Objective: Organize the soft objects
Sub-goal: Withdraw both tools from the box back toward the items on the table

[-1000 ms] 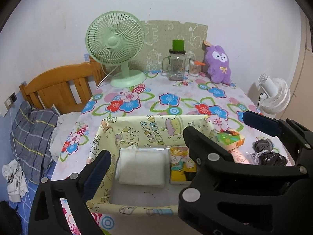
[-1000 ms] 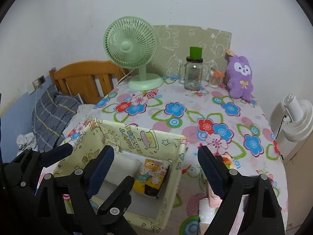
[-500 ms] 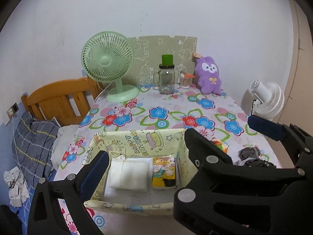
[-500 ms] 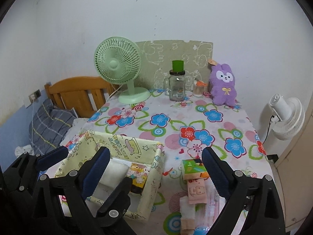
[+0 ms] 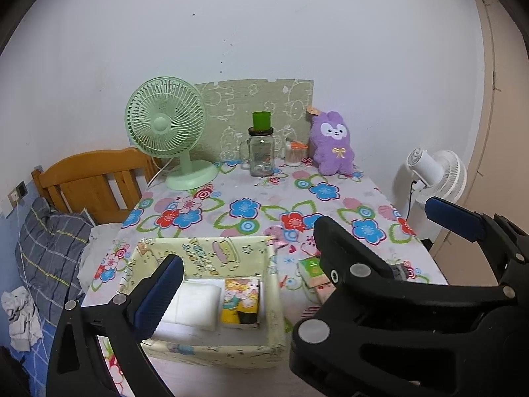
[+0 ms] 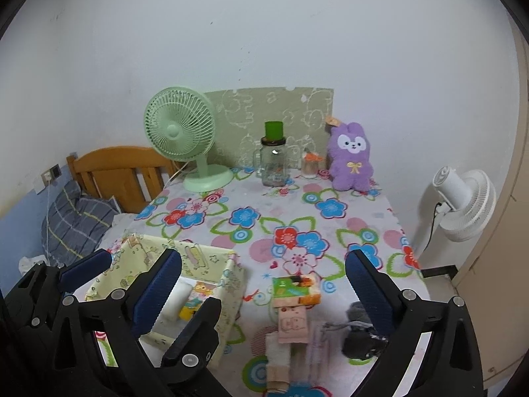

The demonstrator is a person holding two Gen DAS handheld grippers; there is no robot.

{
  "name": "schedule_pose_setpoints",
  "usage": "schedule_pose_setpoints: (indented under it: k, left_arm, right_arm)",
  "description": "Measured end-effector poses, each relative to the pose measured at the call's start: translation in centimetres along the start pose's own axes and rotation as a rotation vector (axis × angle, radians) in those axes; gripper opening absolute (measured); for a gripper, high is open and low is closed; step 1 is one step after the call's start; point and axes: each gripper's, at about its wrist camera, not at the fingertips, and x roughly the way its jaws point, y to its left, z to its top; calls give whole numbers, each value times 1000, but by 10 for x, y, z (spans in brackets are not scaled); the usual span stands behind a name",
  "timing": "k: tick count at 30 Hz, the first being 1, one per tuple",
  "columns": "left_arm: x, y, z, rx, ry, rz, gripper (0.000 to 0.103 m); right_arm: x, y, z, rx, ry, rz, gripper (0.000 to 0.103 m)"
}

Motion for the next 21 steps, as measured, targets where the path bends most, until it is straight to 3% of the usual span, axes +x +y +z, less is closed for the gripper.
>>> schedule_pose_setpoints:
  k: [21]
  left_arm:
    - [3,-54,-14,29,-14,-57,103]
  right_arm:
    - [-20,-53,-23,34,-45,-56,101]
